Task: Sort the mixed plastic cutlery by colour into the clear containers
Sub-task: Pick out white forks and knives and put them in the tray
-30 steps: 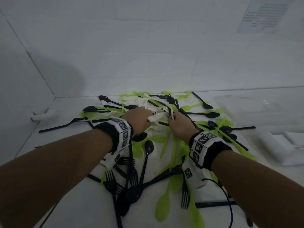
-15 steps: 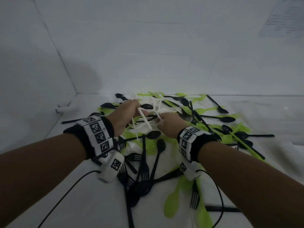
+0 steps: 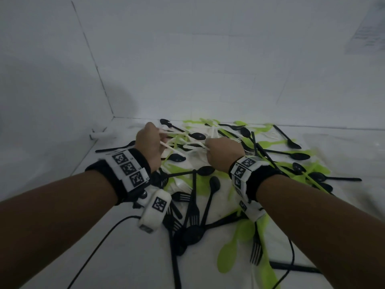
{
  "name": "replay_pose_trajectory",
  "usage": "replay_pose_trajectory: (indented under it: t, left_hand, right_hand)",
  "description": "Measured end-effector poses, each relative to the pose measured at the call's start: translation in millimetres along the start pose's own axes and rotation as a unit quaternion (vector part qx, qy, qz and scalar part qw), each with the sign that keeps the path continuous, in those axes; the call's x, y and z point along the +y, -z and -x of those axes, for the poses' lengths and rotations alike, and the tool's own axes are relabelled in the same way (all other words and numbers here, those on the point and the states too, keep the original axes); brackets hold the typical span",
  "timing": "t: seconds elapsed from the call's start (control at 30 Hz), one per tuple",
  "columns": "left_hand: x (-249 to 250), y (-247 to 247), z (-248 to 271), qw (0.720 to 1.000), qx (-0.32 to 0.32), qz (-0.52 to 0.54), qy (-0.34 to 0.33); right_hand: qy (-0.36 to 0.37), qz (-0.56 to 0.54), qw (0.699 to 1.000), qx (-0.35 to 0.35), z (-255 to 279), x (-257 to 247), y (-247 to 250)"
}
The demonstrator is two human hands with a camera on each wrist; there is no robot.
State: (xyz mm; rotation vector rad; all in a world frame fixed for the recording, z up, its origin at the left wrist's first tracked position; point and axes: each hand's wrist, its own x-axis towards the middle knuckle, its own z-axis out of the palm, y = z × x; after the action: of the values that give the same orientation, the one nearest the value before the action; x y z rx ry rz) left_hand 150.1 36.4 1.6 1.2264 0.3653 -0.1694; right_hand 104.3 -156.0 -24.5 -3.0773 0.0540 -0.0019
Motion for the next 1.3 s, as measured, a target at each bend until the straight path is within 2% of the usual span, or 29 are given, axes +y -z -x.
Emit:
replay_pose_trajectory:
  t: [0.07, 0.13, 0.23, 0.4, 0.47, 0.53, 0.6, 0.67, 0.77, 0.87, 0.93, 1.0, 1.13, 1.3]
  left_hand:
    - [0, -6, -6, 0.999, 0.043, 0.0, -0.02]
    - [0, -10, -8, 0.999, 0.039, -0.019, -0.03]
    - [2, -11, -8, 0.993, -0.005, -0.096, -0.062]
    - [3, 13, -9, 0.954, -0.112, -0.249, -0.12]
    - [6, 30, -8, 0.953, -0.138, -0.242, -0.123]
    - [11, 45, -6, 0.967, -0.137, -0.186, -0.105]
    - [15, 56, -7, 0.981, -0.113, -0.134, -0.081]
    - [16, 67, -8, 0.98, -0.074, -0.155, -0.099]
    - [15, 89, -10, 0.949, -0.062, -0.257, -0.172]
    - [15, 115, -12, 0.9, -0.052, -0.37, -0.226]
    - [17, 131, -13, 0.886, -0.02, -0.413, -0.211]
    - [16, 142, -12, 0.898, -0.017, -0.404, -0.173]
    - [8, 156, -7, 0.888, -0.07, -0.433, -0.14]
    - [1, 169, -7, 0.896, -0.132, -0.41, -0.111]
  right_hand:
    - [-0.01, -0.044, 0.999, 0.019, 1, -1, 7]
    - [-0.03, -0.111, 0.993, 0.03, 3, -2, 11]
    - [-0.045, -0.184, 0.982, 0.017, 8, -3, 12]
    - [-0.033, -0.248, 0.968, 0.019, 9, -3, 1]
    - [-0.034, -0.28, 0.959, 0.02, 9, -9, -1]
    - [-0.034, -0.269, 0.963, 0.002, 9, -22, -2]
    - [-0.021, -0.236, 0.971, -0.02, 6, -38, -4]
    - [-0.01, -0.234, 0.972, -0.024, 3, -53, -6]
    - [0.008, -0.216, 0.975, -0.05, -5, -70, -14]
    - [0.023, -0.188, 0.979, -0.08, -11, -79, -22]
    - [0.027, -0.174, 0.981, -0.086, -13, -85, -26]
    - [0.027, -0.176, 0.981, -0.075, -15, -91, -26]
    - [0.012, -0.182, 0.982, -0.049, -22, -103, -22]
    - [0.02, -0.162, 0.984, -0.071, -33, -113, -27]
